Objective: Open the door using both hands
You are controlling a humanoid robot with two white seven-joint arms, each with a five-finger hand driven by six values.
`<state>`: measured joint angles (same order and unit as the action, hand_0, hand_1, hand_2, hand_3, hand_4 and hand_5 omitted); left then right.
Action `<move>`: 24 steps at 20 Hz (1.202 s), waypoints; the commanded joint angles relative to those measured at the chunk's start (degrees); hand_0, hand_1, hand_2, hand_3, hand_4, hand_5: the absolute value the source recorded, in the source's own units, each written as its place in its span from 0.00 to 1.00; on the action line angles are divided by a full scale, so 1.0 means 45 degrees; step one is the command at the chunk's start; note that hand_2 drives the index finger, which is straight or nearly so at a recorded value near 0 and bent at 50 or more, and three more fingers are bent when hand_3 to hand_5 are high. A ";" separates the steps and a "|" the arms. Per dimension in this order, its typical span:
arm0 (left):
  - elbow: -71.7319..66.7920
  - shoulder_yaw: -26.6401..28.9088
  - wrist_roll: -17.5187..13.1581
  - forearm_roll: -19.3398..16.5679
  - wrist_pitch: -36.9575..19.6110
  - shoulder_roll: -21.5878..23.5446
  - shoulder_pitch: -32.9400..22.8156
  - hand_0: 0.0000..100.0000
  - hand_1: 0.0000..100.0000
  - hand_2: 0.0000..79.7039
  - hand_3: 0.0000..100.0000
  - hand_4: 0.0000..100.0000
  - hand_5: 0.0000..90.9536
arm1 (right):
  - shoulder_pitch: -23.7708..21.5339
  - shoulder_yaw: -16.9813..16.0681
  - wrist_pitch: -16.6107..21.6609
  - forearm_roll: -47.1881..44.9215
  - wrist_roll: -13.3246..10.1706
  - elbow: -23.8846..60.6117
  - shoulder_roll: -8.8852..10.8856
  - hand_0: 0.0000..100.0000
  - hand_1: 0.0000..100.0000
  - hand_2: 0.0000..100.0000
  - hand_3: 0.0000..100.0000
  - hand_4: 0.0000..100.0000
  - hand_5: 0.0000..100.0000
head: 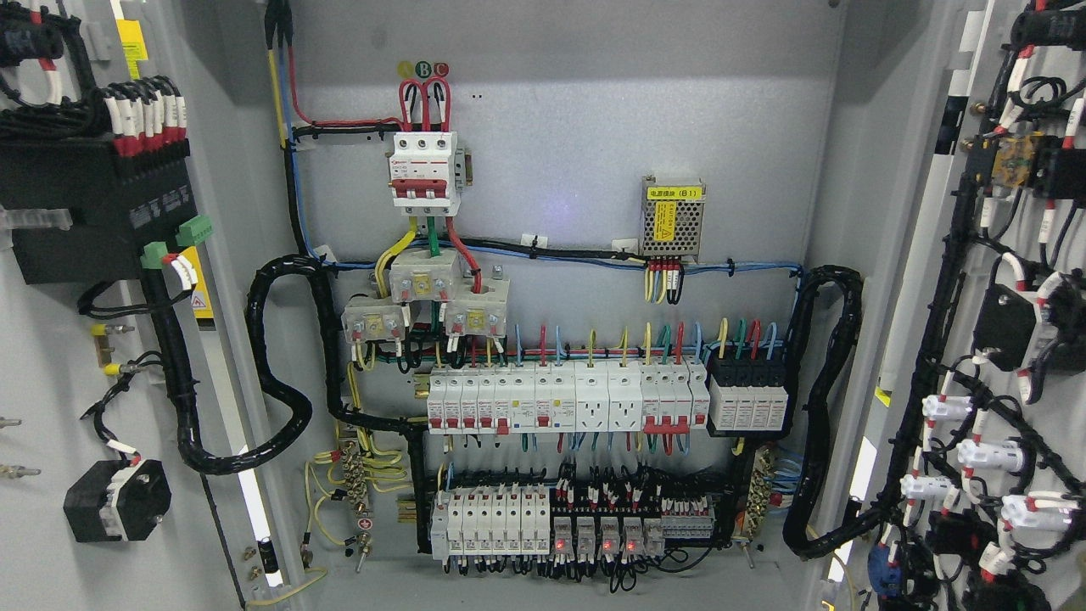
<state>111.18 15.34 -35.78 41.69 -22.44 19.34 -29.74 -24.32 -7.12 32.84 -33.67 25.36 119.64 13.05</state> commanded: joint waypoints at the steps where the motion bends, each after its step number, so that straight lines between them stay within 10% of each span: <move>1: -0.1542 0.1864 -0.0116 0.1105 0.0044 0.0446 0.0240 0.12 0.56 0.00 0.00 0.00 0.00 | -0.0065 -0.0721 0.0046 -0.0193 0.0009 0.0015 -0.0243 0.00 0.50 0.04 0.00 0.00 0.00; 24: -0.4725 0.2880 -0.0155 0.2670 0.1197 0.1990 0.2291 0.12 0.56 0.00 0.00 0.00 0.00 | -0.0533 -0.2421 -0.0032 -0.2046 0.0009 -0.0141 -0.0263 0.00 0.50 0.04 0.00 0.00 0.00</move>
<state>97.61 25.75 -36.53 52.77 -17.49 24.97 -22.10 -26.11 -14.11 32.85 -40.23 25.37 119.42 11.85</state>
